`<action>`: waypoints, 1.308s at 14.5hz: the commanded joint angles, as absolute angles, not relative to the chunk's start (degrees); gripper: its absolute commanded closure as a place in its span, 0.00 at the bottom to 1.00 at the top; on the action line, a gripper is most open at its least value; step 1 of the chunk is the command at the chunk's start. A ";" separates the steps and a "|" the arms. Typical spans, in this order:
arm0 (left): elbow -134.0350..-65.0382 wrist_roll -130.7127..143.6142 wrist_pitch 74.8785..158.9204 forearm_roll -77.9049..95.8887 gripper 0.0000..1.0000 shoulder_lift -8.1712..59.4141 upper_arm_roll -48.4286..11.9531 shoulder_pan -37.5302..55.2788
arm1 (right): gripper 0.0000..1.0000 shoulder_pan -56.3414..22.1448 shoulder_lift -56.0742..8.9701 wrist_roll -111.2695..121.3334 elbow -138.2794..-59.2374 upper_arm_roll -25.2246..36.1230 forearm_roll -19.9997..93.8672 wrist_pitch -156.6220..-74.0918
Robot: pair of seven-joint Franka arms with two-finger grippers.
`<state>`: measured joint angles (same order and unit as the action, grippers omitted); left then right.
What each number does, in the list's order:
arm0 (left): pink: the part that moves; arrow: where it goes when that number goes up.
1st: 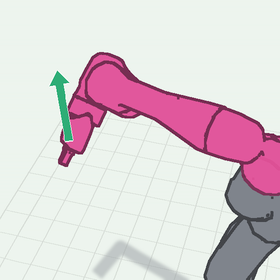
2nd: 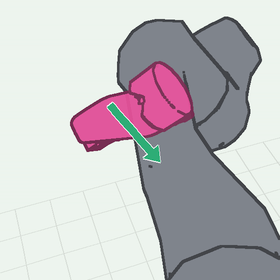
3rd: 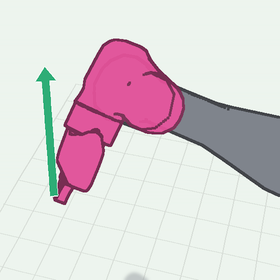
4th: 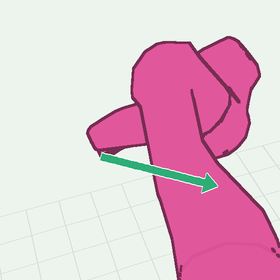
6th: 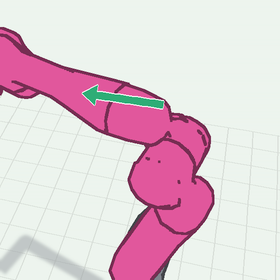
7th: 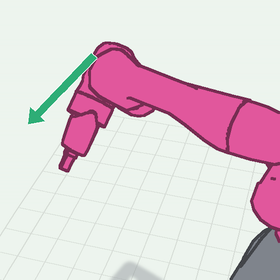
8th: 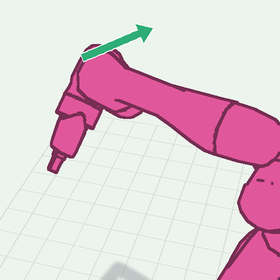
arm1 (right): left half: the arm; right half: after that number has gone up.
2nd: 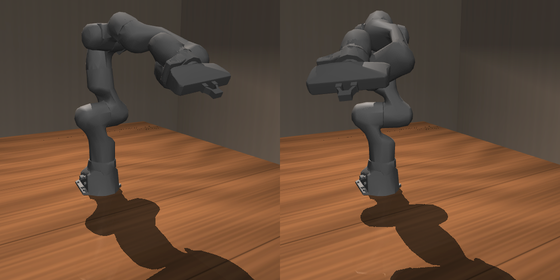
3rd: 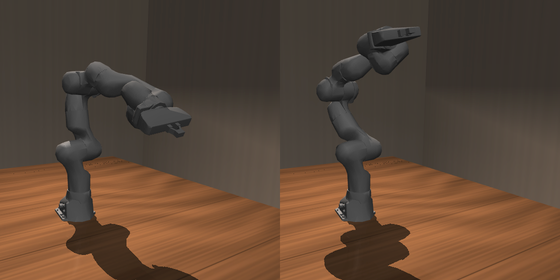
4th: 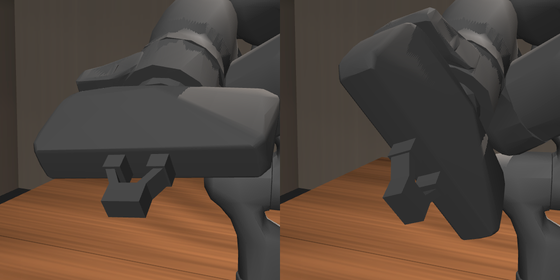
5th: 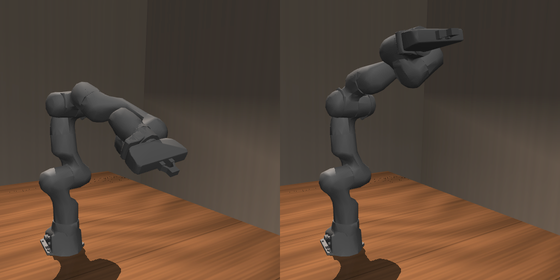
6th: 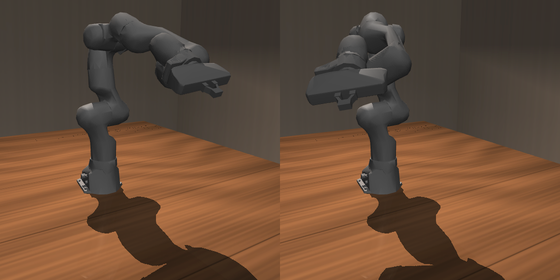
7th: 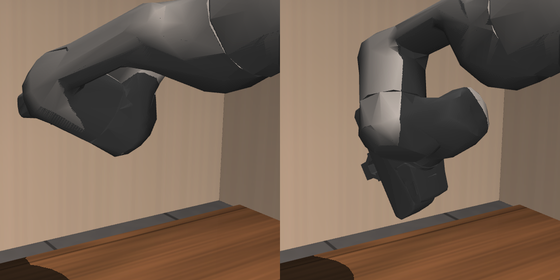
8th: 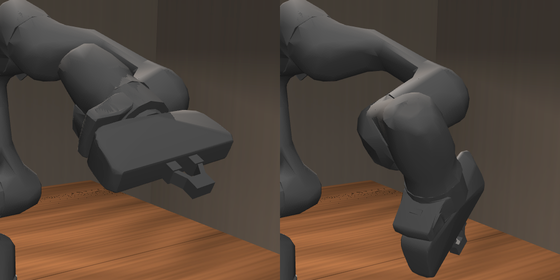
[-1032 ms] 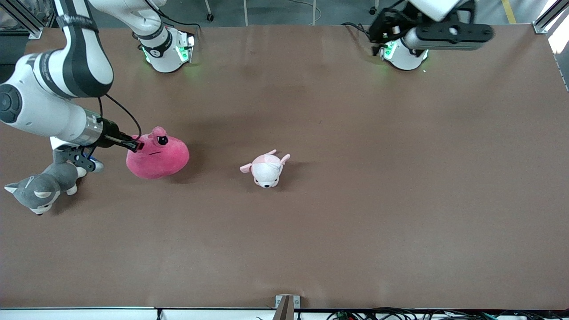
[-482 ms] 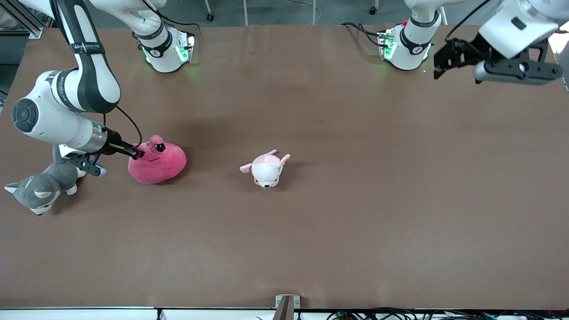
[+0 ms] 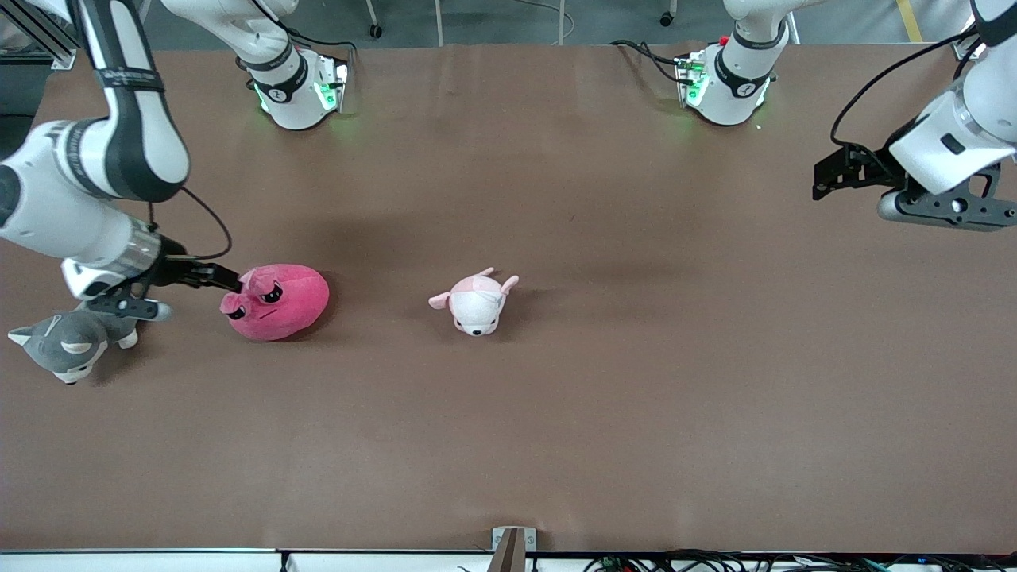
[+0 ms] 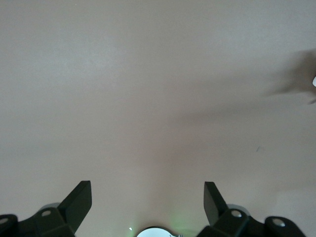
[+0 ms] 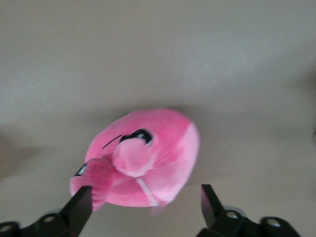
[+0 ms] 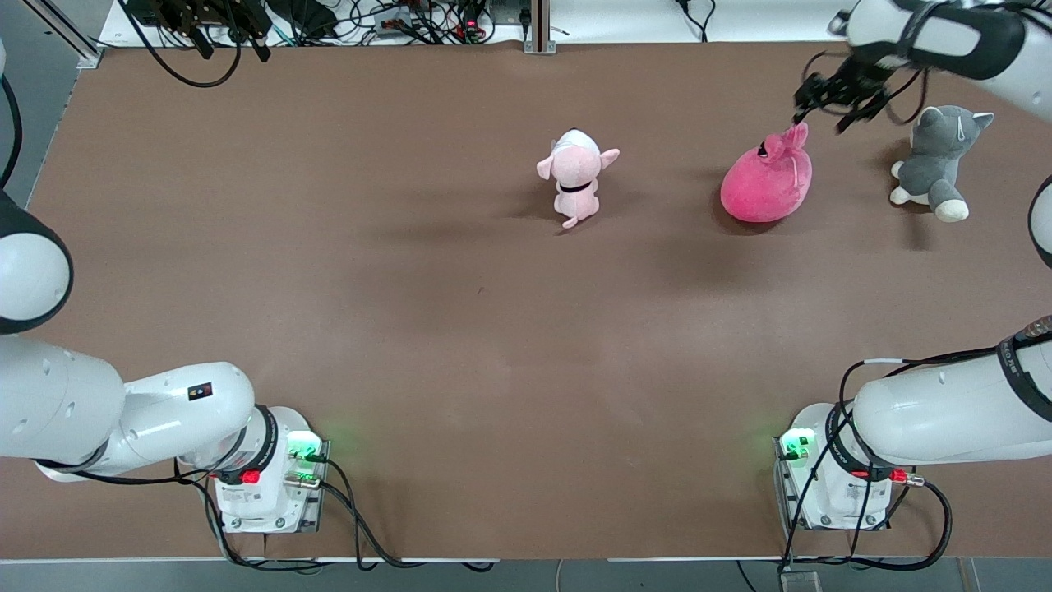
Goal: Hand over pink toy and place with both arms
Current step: 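Lower the plush near the grey cat while the left gripper withdraws, then open the right gripper and lift it off the pink plush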
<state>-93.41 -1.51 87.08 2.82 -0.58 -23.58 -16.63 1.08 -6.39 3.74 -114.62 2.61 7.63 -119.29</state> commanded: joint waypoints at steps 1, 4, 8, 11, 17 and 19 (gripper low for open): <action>-92.29 -1.93 87.10 2.11 0.00 -0.79 -24.17 -16.43 | 0.00 3.51 -6.06 8.26 -107.17 1.58 3.97 -111.74; -91.67 -1.93 87.10 2.11 0.00 -0.70 -24.08 -17.22 | 0.00 3.60 -5.98 7.91 -98.55 1.58 2.81 -101.38; -89.31 -1.76 87.10 2.55 0.00 0.17 -24.08 -17.31 | 0.00 3.52 -6.06 0.45 -89.31 1.50 1.85 -89.58; -86.41 -1.50 86.75 2.55 0.00 0.44 -24.08 -17.40 | 0.00 2.90 -6.24 0.61 -85.17 1.23 -1.14 -87.63; -85.17 -0.97 86.92 -0.08 0.00 0.79 -24.34 -16.79 | 0.00 2.55 -7.29 0.96 -84.55 1.06 -0.87 -87.45; -85.17 -0.97 86.92 -0.09 0.00 0.79 -24.35 -17.05 | 0.00 1.76 -7.82 0.97 -84.46 0.97 -1.05 -87.45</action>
